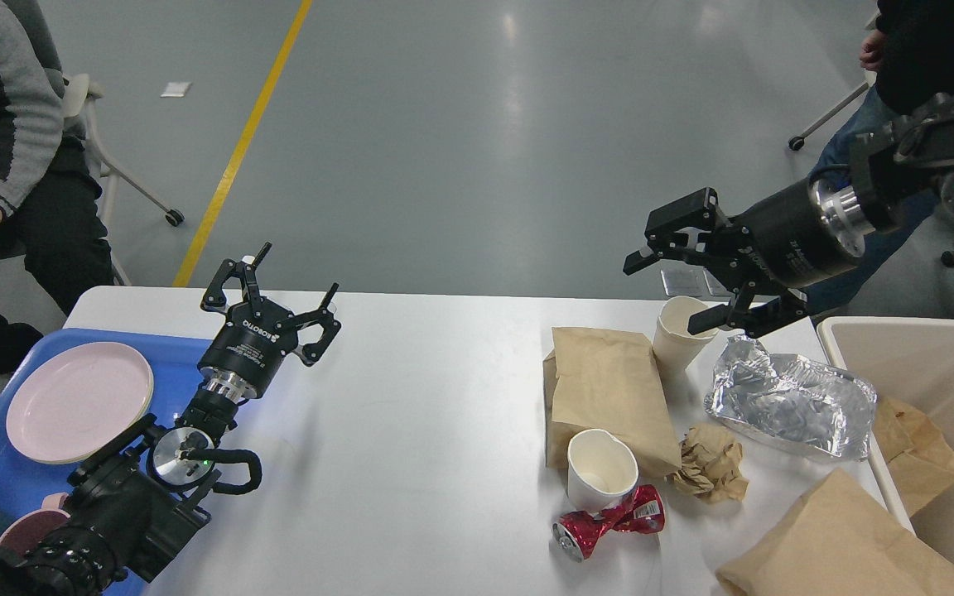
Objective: Tidy desktop
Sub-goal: 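Lower the right gripper toward the brown paper bag by the white bin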
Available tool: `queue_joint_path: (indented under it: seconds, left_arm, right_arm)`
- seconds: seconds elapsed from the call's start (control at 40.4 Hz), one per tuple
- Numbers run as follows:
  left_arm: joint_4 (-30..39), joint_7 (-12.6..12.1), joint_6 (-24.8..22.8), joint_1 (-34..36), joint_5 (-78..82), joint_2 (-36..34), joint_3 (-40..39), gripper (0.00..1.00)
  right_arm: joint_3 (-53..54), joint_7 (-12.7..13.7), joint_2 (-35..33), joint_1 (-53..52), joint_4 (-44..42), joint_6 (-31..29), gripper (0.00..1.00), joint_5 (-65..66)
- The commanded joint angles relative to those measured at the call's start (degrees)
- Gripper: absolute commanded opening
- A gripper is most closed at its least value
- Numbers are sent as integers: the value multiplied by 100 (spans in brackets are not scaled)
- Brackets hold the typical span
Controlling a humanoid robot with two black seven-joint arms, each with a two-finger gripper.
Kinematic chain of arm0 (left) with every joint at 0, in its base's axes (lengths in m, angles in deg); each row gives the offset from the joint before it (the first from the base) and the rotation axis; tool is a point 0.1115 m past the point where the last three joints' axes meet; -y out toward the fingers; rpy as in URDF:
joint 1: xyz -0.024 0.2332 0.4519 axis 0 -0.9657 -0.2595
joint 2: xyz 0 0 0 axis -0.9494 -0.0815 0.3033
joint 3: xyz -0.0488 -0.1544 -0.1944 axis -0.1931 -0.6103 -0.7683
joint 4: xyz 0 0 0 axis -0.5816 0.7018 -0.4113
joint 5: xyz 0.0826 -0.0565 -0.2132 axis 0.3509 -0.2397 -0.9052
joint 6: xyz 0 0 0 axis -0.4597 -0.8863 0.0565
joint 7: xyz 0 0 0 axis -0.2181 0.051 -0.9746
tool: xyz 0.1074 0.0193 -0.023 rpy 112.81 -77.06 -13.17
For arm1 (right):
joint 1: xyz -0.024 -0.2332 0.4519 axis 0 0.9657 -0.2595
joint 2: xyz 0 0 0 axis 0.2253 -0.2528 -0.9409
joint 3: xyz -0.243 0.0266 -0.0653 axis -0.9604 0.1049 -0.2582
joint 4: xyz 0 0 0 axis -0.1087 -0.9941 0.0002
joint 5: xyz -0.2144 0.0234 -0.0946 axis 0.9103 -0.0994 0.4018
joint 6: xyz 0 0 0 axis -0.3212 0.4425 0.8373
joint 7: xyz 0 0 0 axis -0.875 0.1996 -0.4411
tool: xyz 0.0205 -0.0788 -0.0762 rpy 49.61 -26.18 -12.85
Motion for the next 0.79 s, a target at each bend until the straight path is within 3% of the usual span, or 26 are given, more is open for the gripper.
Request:
queue_joint_path:
  seconds: [0.0,0.025,0.124,0.321,0.47,0.668,0.767]
  left_arm:
    - [-1,0,0,0,-2,-3,5,97]
    - [-1,0,0,0,-2,-3,6,97]
    - [-9,0,0,0,-2,-3,5,97]
    - [-9,0,0,0,-2,-3,-3,97]
    - [-9,0,0,0,-2,-3,-3,97]
    - [-9,0,0,0,-2,-3,-3,97]
    - [-1,0,0,0,-2,-3,-3,97]
  right_arm:
    - [-352,380,-41,-8,164,-58,100,165]
    - [-466,720,-41,0,207,-50,100,227]
    - [-581,1434,-50,1,557,90,100,227]
    - [-634,1532,-24,438,1358,1038,100,210]
    - [-695,1532,-41,1090,1368,1751,100,8]
    - [-660,1532,3,1529,1350,2235,100,-529]
    - [-678,1532,-15,1950,1324,2858,100,-529]
